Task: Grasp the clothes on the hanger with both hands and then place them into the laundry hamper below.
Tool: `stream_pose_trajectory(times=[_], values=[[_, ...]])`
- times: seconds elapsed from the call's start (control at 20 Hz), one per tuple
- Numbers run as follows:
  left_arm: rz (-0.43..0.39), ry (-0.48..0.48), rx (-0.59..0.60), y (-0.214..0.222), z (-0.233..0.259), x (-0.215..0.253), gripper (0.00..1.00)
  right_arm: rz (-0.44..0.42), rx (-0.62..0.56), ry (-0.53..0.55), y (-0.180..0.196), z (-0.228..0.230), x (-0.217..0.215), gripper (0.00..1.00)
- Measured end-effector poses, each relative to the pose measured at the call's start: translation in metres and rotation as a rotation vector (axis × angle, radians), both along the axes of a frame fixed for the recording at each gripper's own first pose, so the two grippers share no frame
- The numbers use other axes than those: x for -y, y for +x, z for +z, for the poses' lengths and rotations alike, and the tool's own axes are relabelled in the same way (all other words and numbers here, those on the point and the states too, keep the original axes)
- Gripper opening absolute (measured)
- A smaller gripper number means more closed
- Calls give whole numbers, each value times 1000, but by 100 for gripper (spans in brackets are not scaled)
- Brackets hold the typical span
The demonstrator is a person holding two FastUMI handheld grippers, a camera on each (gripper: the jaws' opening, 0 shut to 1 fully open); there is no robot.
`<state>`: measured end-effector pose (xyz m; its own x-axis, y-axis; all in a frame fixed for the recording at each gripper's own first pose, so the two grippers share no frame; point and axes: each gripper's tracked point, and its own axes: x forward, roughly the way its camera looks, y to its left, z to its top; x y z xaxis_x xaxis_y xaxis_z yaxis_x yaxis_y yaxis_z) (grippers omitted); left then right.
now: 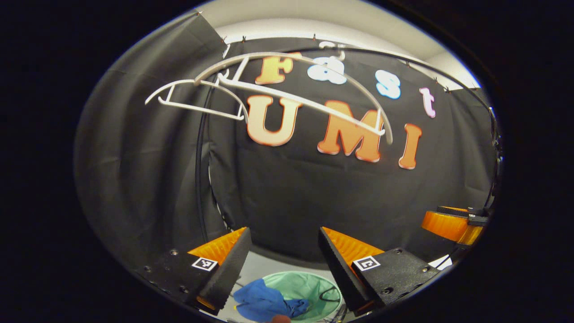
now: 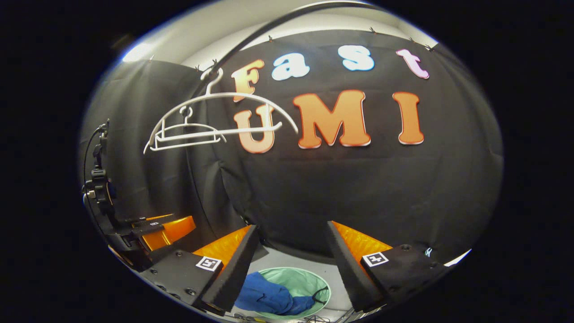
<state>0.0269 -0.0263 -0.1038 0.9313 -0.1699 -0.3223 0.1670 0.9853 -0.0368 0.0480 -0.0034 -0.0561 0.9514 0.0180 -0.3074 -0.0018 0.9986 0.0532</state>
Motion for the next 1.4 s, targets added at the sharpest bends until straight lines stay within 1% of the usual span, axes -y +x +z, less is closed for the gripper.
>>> stream_pose_trajectory(times=[0.05, 0.1, 0.15, 0.45, 0.5, 0.55, 0.8, 0.9, 0.95, 1.0, 1.1, 1.15, 1.3, 1.35, 1.4], values=[[0, 1, 32, -1, 12, -1, 92, -1, 9, -1, 0, 9, 2, 99], [3, 1, 55, -3, 25, 1, 92, -1, 25, 2, -2, 18, 1, 99], [6, -3, 71, -3, 36, 1, 91, 0, 46, 4, -4, 29, 1, 91], [0, -36, 170, -4, 78, 10, 91, 2, 146, -17, -10, 74, 0, 90], [1, -44, 186, -4, 84, 11, 94, 4, 159, -19, -11, 79, -2, 90], [0, -48, 202, -4, 92, 13, 91, 6, 167, -23, -12, 83, -2, 90], [-8, -51, 239, -13, 113, 19, 90, 31, 212, -33, -19, 105, -10, 90], [-11, -50, 256, -15, 121, 20, 93, 39, 238, -37, -23, 116, -12, 90], [-13, -50, 263, -15, 123, 21, 94, 44, 248, -34, -25, 120, -13, 100], [-15, -54, 270, -16, 128, 23, 90, 45, 255, -30, -26, 122, -13, 90], [-21, -66, 275, -16, 134, 26, 90, 44, 257, -20, -27, 124, -11, 90], [-25, -71, 277, -15, 135, 28, 91, 42, 253, -15, -27, 123, -10, 98], [-30, -70, 288, -11, 134, 29, 91, 35, 240, 7, -26, 118, -7, 98], [-33, -69, 287, -11, 134, 28, 94, 31, 234, 11, -26, 116, -5, 99], [-35, -70, 287, -11, 135, 29, 90, 27, 232, 14, -27, 116, -4, 99]])
